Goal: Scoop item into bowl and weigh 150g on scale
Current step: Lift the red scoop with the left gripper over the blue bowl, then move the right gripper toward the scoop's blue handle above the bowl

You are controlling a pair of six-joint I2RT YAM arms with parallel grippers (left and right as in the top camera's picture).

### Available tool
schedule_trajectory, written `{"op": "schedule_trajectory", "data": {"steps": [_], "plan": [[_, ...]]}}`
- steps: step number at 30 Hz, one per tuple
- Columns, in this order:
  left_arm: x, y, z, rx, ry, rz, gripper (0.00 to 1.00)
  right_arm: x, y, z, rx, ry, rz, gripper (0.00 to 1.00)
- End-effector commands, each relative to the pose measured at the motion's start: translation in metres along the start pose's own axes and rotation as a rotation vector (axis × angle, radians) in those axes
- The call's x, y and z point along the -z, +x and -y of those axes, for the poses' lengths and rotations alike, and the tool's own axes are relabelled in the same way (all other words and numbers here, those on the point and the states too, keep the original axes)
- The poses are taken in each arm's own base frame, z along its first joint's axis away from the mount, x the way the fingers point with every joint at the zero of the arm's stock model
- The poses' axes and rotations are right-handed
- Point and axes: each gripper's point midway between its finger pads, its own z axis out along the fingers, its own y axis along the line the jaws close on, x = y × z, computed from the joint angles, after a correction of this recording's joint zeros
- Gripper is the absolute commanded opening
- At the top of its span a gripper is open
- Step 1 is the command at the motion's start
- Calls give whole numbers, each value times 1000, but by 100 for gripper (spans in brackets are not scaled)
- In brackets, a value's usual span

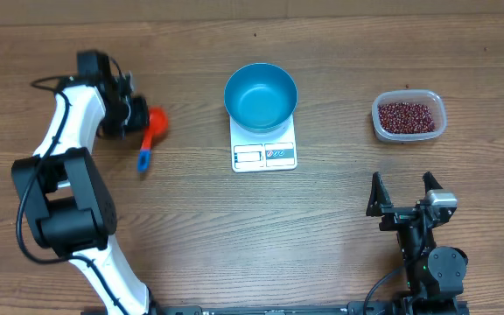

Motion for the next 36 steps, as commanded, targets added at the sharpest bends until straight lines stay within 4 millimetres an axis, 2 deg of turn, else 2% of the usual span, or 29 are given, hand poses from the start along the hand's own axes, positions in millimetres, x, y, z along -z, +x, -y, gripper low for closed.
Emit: {"op": "schedule_trajectory", "data": {"steps": [1, 5, 9, 13, 17, 21, 24, 26, 29, 31, 36], "plan": [[106, -41, 105, 244, 425, 140, 4, 0, 2, -2, 4, -8, 4, 100], [142, -42, 141, 408, 521, 138, 4, 0, 2, -2, 4, -8, 4, 100], [161, -32, 169, 420, 513, 169, 4, 0, 1, -2, 4, -8, 5, 100], [172, -21, 192, 395, 451, 240, 4, 0, -4, -3, 3, -16, 25, 100], [178, -5, 219, 399, 420, 271, 4, 0, 3, -7, -11, -39, -5, 100], [174, 15, 251, 383, 441, 235, 4, -1, 7, -16, -216, -92, -35, 100], [173, 23, 261, 364, 448, 220, 5, -1, 11, -26, -337, -145, -70, 100], [172, 25, 264, 384, 453, 210, 4, 2, 11, -43, -347, -239, -92, 100], [172, 27, 268, 375, 453, 212, 5, 4, 7, -51, -396, -283, -108, 100], [171, 25, 266, 377, 432, 235, 5, 6, -6, -55, -416, -304, -95, 100], [171, 22, 263, 430, 419, 254, 5, 13, -56, -70, -409, -370, -69, 100]]}}
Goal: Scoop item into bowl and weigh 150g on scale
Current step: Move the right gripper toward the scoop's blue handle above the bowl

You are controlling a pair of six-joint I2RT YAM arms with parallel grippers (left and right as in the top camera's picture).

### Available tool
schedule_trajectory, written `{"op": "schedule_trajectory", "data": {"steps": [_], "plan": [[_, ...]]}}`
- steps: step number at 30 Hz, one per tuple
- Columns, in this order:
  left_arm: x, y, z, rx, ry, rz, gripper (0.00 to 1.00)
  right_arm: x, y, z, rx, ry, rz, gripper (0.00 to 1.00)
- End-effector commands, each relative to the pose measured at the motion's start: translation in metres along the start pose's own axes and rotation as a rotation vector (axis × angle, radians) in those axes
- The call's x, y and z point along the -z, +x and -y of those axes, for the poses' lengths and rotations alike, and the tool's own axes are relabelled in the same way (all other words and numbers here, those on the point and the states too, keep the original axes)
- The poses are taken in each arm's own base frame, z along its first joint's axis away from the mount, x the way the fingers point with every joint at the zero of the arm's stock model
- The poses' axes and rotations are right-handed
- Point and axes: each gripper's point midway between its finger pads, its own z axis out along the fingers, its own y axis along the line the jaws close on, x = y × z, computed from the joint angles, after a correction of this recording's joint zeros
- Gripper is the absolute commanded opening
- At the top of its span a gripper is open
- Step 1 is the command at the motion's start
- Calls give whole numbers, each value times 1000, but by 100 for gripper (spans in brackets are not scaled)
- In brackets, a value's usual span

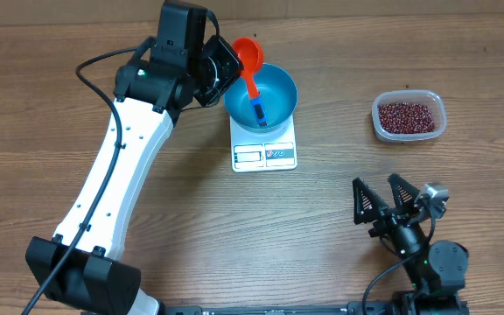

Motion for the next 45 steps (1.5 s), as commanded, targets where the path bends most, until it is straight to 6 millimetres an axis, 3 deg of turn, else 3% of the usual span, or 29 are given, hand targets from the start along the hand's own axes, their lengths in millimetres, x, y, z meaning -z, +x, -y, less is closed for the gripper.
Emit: {"op": "schedule_trajectory", "data": {"steps": [1, 6, 10, 16, 19, 24, 29, 39, 45], "plan": [[12, -5, 9, 67, 17, 54, 5, 6, -47, -44, -10, -105, 27, 100], [12, -6, 8, 210, 17, 58, 4, -5, -75, -63, -40, -97, -73, 100], [12, -5, 4, 336, 3, 59, 4, -26, -96, -86, -80, -135, -201, 100], [12, 2, -8, 507, -45, 45, 4, -61, -108, -116, -136, -280, -373, 100], [12, 8, -14, 565, -76, 29, 5, -82, -107, -125, -139, -386, -414, 100], [13, 17, -24, 616, -124, 1, 4, -117, -87, -116, -390, -419, -530, 100], [15, 22, -32, 647, -165, -7, 5, -137, -75, -122, -365, -460, -535, 91], [16, 29, -35, 680, -185, -37, 4, -153, -48, -143, -333, -352, -510, 87], [18, 39, -42, 693, -223, -71, 4, -157, -40, -156, -351, -314, -498, 76]]}}
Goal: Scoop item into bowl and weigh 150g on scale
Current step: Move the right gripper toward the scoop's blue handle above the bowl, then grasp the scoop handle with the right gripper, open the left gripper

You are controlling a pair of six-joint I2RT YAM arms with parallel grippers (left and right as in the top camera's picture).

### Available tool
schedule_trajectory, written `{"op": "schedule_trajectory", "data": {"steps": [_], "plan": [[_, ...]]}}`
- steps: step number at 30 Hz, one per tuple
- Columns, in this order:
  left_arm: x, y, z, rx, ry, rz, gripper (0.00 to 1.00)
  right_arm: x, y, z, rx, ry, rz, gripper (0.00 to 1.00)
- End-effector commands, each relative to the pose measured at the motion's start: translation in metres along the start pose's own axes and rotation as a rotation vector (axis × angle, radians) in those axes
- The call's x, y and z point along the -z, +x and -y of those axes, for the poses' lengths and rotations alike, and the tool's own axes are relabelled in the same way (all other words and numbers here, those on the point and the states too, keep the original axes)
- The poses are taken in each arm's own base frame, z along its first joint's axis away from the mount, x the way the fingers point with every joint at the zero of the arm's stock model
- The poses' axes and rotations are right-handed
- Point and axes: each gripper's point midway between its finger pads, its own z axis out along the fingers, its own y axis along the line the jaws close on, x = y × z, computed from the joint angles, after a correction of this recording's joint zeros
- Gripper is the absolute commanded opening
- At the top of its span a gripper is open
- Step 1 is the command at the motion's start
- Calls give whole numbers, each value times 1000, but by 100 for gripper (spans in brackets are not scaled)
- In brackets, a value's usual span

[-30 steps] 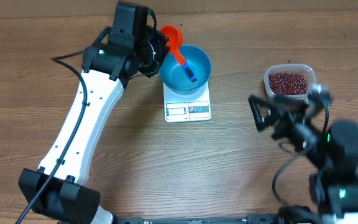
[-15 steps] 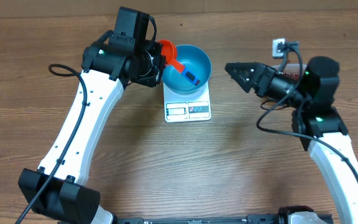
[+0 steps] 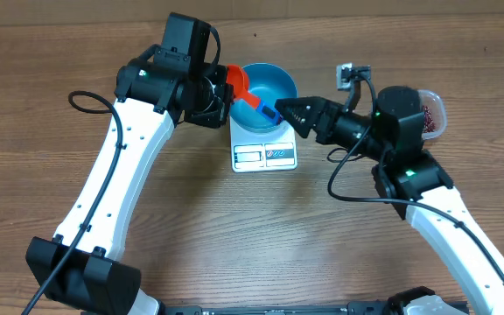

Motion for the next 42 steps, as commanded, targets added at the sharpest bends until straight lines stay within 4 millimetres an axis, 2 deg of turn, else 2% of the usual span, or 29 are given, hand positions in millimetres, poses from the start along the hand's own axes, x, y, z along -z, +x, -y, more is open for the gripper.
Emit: {"op": "schedule_trajectory", "data": {"steps": [1, 5, 6, 7, 17, 42], "plan": [[12, 10, -1, 13, 8, -27, 4, -3, -9, -8, 8, 31, 66, 75], [12, 10, -6, 18, -11, -32, 5, -9, -6, -9, -12, 55, 86, 64], [12, 13, -6, 18, -13, -47, 4, -10, -6, -9, -19, 62, 94, 56], [12, 14, -6, 18, -14, -55, 4, -11, -5, -10, -25, 66, 98, 53], [12, 19, -7, 21, -17, -80, 4, -13, -1, -12, -45, 63, 92, 42], [10, 22, -6, 23, -13, -72, 5, -17, 9, -21, -49, 38, 58, 41]]}}
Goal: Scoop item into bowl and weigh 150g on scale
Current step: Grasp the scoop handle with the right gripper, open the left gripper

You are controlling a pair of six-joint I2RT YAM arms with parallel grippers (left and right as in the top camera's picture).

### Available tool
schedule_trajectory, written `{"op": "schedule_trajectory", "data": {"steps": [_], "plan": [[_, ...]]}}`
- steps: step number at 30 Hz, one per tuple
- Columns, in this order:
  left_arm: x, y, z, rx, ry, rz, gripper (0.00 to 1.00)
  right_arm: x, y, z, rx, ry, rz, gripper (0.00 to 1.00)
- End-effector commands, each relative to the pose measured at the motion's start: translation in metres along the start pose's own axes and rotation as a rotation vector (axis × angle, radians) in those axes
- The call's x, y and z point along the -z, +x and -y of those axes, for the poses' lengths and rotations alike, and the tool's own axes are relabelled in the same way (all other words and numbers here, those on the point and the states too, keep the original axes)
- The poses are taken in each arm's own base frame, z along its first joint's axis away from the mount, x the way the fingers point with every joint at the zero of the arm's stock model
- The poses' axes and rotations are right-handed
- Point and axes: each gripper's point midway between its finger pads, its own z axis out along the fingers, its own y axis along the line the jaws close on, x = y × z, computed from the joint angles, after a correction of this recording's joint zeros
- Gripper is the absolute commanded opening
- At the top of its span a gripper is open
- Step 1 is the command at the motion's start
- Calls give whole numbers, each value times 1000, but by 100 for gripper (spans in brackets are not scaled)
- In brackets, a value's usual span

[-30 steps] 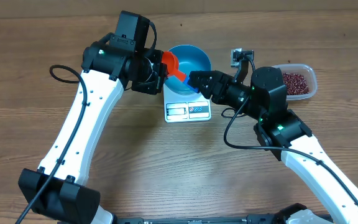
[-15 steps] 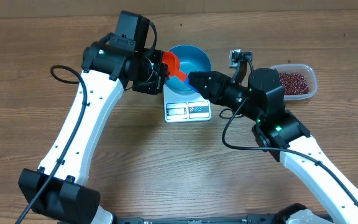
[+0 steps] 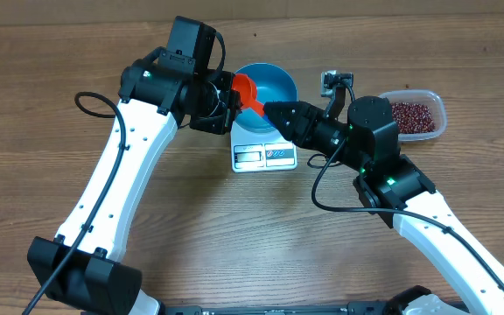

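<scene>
An orange scoop [image 3: 246, 87] hangs over the left rim of the blue bowl [image 3: 274, 87], which stands on the white scale [image 3: 265, 154]. My left gripper [image 3: 232, 98] is shut on the scoop at its cup end. My right gripper [image 3: 270, 111] reaches in from the right. Its fingers are closed over the scoop's handle and hide the blue tip. Red beans fill a clear plastic tub [image 3: 414, 114] at the right, partly behind the right arm.
Both arms meet over the scale and cover the bowl's front rim. The left arm's white links [image 3: 116, 184] cross the left half of the wooden table. The right arm's links [image 3: 436, 227] cross the right front.
My right gripper has moved left along the scoop's handle, and the blue tip no longer shows. The scoop and my left gripper sit slightly higher and further right. The bowl and scale stay put.
My left gripper was at the scoop lying on the table at the far left, with the right arm parked in front. Then the left held the scoop over the bowl. Then the right gripper came to the handle's blue tip, and now both grippers are on the scoop.
</scene>
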Motion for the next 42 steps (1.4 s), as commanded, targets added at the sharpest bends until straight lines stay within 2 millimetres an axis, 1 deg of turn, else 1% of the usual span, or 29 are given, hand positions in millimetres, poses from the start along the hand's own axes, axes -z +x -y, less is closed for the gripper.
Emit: {"op": "schedule_trajectory", "data": {"steps": [1, 10, 17, 23, 33, 36, 42], "plan": [[11, 5, 6, 3, 37, -4, 4, 2, -4, -13, 15, -30, 10, 41], [10, 7, 9, -3, 50, -7, 4, 2, -4, -13, 16, -29, 10, 41], [9, 12, 7, -15, 45, -12, 4, 2, -4, -13, 15, -30, 10, 38], [8, 12, 7, -12, 45, -7, 4, 0, 1, -17, 20, -38, -3, 36], [8, 12, 7, -13, 43, -7, 4, 0, 1, -17, 19, -37, -4, 22], [8, 12, 6, -12, 39, -7, 12, 0, 1, -17, 19, -37, -3, 15], [8, 11, 2, -8, 25, -5, 21, 0, 1, -17, 19, -37, -3, 9]]}}
